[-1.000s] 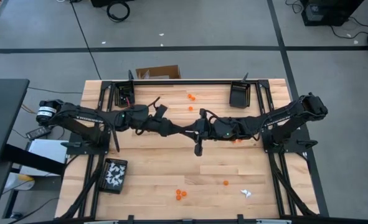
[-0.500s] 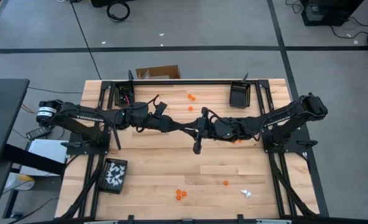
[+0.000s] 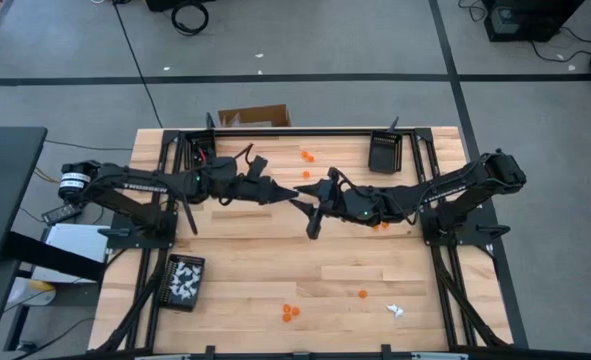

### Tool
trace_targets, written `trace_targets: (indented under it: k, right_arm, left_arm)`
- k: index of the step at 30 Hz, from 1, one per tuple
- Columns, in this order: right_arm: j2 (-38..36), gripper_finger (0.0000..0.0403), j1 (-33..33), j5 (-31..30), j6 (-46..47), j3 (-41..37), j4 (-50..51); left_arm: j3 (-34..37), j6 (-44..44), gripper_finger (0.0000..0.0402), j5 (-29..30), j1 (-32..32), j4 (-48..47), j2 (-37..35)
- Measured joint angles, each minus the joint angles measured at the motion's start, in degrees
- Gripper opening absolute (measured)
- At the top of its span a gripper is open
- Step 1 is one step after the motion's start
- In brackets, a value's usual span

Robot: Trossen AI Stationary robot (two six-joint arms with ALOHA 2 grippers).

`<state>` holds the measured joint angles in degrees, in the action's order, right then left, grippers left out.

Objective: Sort Halloween decoration
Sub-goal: Put the white ghost toy into the bottom black basket

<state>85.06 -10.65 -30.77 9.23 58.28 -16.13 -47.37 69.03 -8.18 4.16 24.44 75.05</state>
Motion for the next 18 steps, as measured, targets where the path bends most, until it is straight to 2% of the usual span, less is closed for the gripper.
trace_targets:
  k: [5,10,14,18]
  right_arm:
    - [-0.8,0.02,-1.8,-7.11,-0.11,0.0,1.34]
    - [-3.78,0.0205,-4.27,-13.05,0.08,0.0,7.61]
    - [-6.35,0.0204,-5.5,-14.71,5.1,0.0,16.33]
    - [-8.09,0.0204,-6.33,-14.69,12.58,0.0,25.64]
  left_arm:
    - [0.0,-0.02,0.0117,-3.12,1.46,1.27,-0.12]
    - [-0.13,-0.12,0.0116,-6.08,2.94,0.8,-2.23]
    - [-0.04,-3.07,0.0116,-11.05,3.53,-6.27,-4.94]
    - [-0.13,-6.59,0.0116,-10.03,1.69,-21.56,-9.51]
